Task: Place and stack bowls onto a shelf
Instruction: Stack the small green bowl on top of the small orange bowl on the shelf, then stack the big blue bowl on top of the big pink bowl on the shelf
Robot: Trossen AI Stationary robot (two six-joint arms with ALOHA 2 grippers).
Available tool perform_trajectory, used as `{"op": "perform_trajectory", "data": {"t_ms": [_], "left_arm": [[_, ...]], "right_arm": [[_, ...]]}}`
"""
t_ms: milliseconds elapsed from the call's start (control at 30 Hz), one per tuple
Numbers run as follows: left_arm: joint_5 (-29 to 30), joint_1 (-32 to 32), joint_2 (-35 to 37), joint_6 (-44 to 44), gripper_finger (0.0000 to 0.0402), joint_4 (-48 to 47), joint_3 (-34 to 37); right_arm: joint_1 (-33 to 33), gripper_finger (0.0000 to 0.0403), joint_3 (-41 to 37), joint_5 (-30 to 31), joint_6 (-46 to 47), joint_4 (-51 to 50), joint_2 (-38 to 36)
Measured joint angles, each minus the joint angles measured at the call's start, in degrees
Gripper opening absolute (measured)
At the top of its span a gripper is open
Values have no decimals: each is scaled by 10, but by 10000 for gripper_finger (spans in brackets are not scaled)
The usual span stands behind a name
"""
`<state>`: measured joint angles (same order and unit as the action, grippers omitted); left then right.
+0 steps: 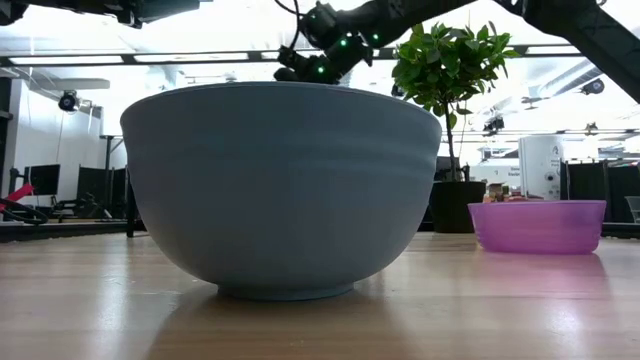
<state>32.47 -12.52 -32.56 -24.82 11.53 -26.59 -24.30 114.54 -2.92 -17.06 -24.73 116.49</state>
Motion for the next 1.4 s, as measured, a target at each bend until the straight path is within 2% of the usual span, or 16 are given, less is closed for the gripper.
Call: {"op": "perform_trajectory", "data": {"t_ms": [333, 467, 567, 767, 967, 1233, 1400], "left_arm": [[0, 0, 0, 0, 0, 0, 0], [0, 0, 0, 0, 0, 0, 0], [0, 0, 0, 0, 0, 0, 0], [0, 0, -1, 0, 0, 0, 0], [0, 0, -1, 3, 0, 4, 0], [0, 0, -1, 16, 0, 7, 0], [-2, 0, -3, 37, 0, 29, 0]], "right_arm": [[7, 11, -6, -5, 15, 0, -9], [26, 11, -19, -31, 21, -8, -41], [48, 11, -57, -31, 22, -13, -84], [107, 11, -183, -32, 60, 2, -198], [158, 11, -350, -30, 122, 53, -323], [224, 11, -589, -31, 182, 216, -461], [232, 11, -697, -30, 205, 302, -512]]}}
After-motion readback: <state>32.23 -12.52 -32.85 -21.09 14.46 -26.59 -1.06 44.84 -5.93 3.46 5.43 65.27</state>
